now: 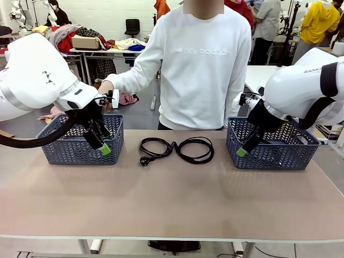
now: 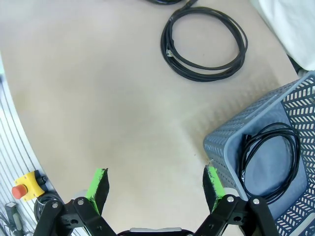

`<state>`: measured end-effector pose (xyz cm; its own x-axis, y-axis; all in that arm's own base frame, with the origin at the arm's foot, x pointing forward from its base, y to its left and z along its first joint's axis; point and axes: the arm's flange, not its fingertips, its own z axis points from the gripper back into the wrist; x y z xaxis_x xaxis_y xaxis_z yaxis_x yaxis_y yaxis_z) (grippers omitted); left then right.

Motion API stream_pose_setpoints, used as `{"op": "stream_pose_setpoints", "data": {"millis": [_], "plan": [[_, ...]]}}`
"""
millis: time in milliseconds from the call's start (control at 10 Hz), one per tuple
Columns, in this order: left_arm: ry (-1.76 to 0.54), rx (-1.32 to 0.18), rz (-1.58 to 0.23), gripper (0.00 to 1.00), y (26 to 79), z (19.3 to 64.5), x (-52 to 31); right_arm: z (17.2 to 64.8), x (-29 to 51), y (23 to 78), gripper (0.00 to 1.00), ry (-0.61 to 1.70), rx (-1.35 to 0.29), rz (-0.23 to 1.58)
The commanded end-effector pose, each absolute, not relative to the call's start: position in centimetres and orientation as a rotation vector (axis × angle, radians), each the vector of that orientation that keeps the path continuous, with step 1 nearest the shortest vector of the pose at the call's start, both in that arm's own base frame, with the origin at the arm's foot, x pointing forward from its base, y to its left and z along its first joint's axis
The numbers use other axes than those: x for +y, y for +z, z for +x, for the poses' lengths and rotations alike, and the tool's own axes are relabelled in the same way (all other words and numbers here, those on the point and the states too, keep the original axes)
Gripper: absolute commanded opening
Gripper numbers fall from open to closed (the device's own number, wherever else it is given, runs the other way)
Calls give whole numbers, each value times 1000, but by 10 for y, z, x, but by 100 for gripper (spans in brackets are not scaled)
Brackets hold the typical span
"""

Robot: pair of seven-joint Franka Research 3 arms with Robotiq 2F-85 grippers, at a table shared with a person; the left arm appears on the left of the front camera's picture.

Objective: Organize the cables according to human instructions.
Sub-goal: Pick up a bundle of cables and place it in the basket indicated by the human.

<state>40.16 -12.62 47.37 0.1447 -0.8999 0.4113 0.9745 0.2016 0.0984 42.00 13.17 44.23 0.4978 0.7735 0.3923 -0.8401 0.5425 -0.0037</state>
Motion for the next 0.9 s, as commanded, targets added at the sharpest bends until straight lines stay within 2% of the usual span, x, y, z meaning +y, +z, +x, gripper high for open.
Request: {"op": "stream_pose_setpoints", "data": {"millis": [0,300,800], "plan": [[-1361,-428,-205,100,474,402,-125,422,133,444,100,982,-373,198],[-1327,-379,-192,100,476,416,-151,422,133,444,100,982,-373,198],[-1299,-235,-98,100,471,473,-240,422,133,444,100,982,-373,198]]}}
